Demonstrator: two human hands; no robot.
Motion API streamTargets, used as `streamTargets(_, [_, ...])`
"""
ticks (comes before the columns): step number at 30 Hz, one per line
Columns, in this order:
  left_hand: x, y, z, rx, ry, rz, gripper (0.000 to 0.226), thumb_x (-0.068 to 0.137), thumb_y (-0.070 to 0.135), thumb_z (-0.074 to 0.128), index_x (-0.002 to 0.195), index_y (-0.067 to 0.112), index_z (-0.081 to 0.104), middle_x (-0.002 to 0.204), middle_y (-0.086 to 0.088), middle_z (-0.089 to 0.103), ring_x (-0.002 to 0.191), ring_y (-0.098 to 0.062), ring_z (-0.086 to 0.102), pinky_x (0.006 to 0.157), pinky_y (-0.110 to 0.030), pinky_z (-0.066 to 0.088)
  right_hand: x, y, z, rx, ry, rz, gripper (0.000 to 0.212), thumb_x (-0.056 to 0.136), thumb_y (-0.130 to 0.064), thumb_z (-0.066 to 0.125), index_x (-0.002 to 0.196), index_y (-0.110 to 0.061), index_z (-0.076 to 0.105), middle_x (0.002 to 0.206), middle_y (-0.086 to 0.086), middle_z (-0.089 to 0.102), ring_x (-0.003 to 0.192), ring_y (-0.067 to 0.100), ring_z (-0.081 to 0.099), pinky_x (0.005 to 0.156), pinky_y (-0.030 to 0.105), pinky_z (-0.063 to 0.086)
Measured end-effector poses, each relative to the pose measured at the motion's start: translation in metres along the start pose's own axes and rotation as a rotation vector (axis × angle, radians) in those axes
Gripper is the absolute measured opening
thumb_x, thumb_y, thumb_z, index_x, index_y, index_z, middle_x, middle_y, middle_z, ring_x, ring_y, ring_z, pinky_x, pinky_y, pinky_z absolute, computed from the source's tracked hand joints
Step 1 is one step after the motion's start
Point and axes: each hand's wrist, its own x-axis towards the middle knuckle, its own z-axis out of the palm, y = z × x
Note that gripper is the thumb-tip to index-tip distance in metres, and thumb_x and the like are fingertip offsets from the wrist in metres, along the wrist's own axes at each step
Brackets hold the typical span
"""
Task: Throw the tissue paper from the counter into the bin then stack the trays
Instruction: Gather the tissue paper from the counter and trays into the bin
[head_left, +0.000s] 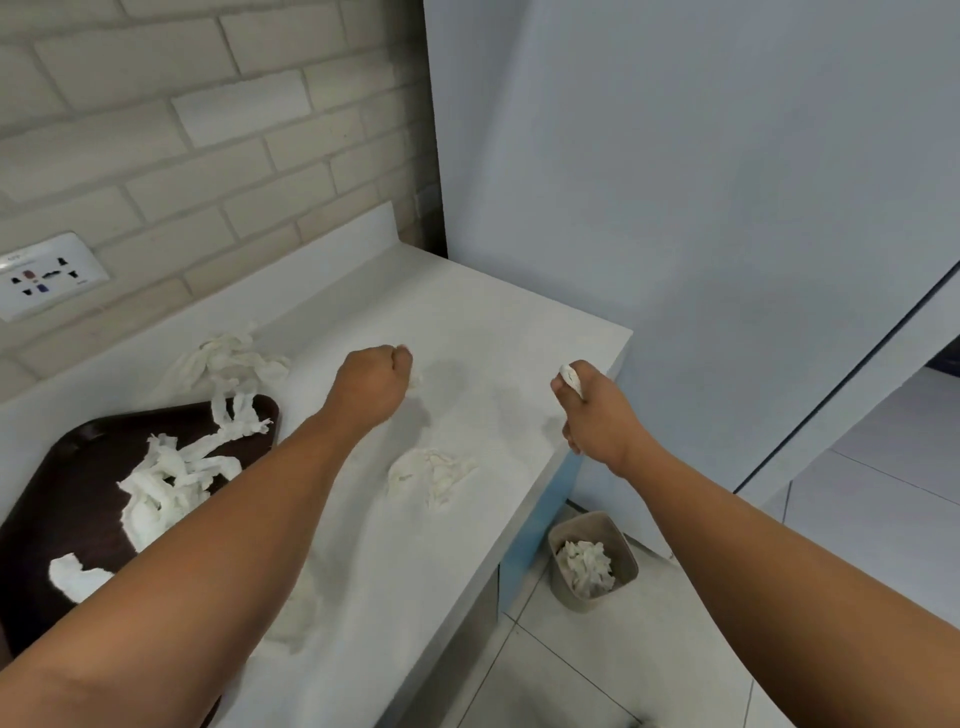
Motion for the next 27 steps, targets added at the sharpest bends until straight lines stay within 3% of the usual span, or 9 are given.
streamTargets(3, [-0.008,0.051,0.008,-0.154,-0.02,-0.013,0.063,0.093,0.065,0.045,0.069,0.009,0.061,0.065,-0.004,0.066,0.06,-0.02,0.065,0.065,-0.03,0.051,-0.002,-0.002,-0.03,-0.004,0.018,-0.034,0.047,0.097,-0.058,0.036,0.097,-0.012,0.049,0.066,0.002,0.041,0.056,0.016,0.042,0.048,0.027,0.04])
streamTargets(6, [-0.017,0.101,0.033,-0.411,-0.138,-0.066,0.04,0.093,0.044,0.06,0.08,0.006,0.06,0.074,-0.008,0.071,0.056,-0.019,0.071,0.067,-0.036,0.061,0.0,0.012,-0.068,0.013,0.055,-0.029,0.056,0.095,-0.064,0.032,0.075,-0.012,0.042,0.066,0.0,0.041,0.047,0.005,0.031,0.054,0.025,0.029])
streamTargets(10, [-0.024,0.158,0.078,-0.527,-0.253,-0.085,0.015,0.092,0.023,0.067,0.089,0.013,0.056,0.082,-0.01,0.072,0.058,-0.023,0.07,0.066,-0.041,0.062,0.012,0.043,-0.123,-0.058,0.066,-0.007,0.044,0.102,-0.041,0.041,0.067,-0.015,0.037,0.059,-0.001,0.037,0.048,0.009,0.034,0.054,0.027,0.03])
streamTargets(13, [-0.029,0.191,0.117,-0.452,-0.291,0.001,0.02,0.089,0.032,0.071,0.094,0.019,0.056,0.08,-0.008,0.069,0.059,-0.017,0.062,0.057,-0.029,0.057,0.022,0.074,-0.16,-0.131,0.016,0.032,0.026,0.102,-0.028,0.043,0.084,-0.012,0.054,0.065,-0.002,0.047,0.054,0.012,0.042,0.053,0.026,0.034])
streamTargets(15, [-0.033,0.209,0.145,-0.357,-0.287,0.084,0.03,0.087,0.046,0.069,0.093,0.019,0.058,0.082,-0.003,0.066,0.067,-0.014,0.057,0.059,-0.027,0.048,0.026,0.097,-0.178,-0.113,-0.032,0.076,0.016,0.101,-0.019,0.042,0.097,-0.011,0.055,0.073,0.001,0.055,0.055,0.011,0.043,0.052,0.027,0.036])
streamTargets(18, [-0.041,0.23,0.186,-0.298,-0.33,0.069,0.055,0.084,0.065,0.059,0.079,0.011,0.057,0.072,-0.001,0.061,0.065,-0.015,0.053,0.06,-0.029,0.042,0.026,0.131,-0.195,-0.125,-0.075,0.134,0.014,0.098,-0.01,0.041,0.095,-0.011,0.054,0.081,0.006,0.065,0.056,0.009,0.047,0.055,0.028,0.04])
streamTargets(22, [-0.058,0.243,0.24,-0.172,-0.397,-0.004,0.068,0.09,0.074,0.034,0.055,0.015,0.032,0.052,-0.001,0.038,0.051,-0.018,0.04,0.054,-0.033,0.032,0.026,0.177,-0.201,-0.261,-0.103,0.136,0.023,0.1,-0.027,0.049,0.089,-0.008,0.055,0.069,-0.003,0.052,0.06,0.01,0.046,0.054,0.024,0.034])
streamTargets(24, [-0.067,0.238,0.265,-0.122,-0.45,-0.034,0.069,0.091,0.074,0.029,0.053,0.016,0.029,0.051,-0.002,0.036,0.049,-0.019,0.038,0.055,-0.035,0.032,0.026,0.201,-0.197,-0.378,-0.12,0.133,0.04,0.099,-0.04,0.048,0.079,-0.007,0.053,0.066,0.0,0.049,0.062,0.015,0.045,0.054,0.025,0.031])
streamTargets(27, [-0.075,0.222,0.303,-0.049,-0.51,-0.066,0.07,0.092,0.072,0.029,0.05,0.016,0.033,0.05,-0.002,0.041,0.051,-0.02,0.044,0.054,-0.034,0.033,0.03,0.238,-0.186,-0.506,-0.156,0.165,0.053,0.101,-0.046,0.042,0.062,-0.01,0.041,0.058,0.003,0.042,0.06,0.021,0.042,0.054,0.033,0.028])
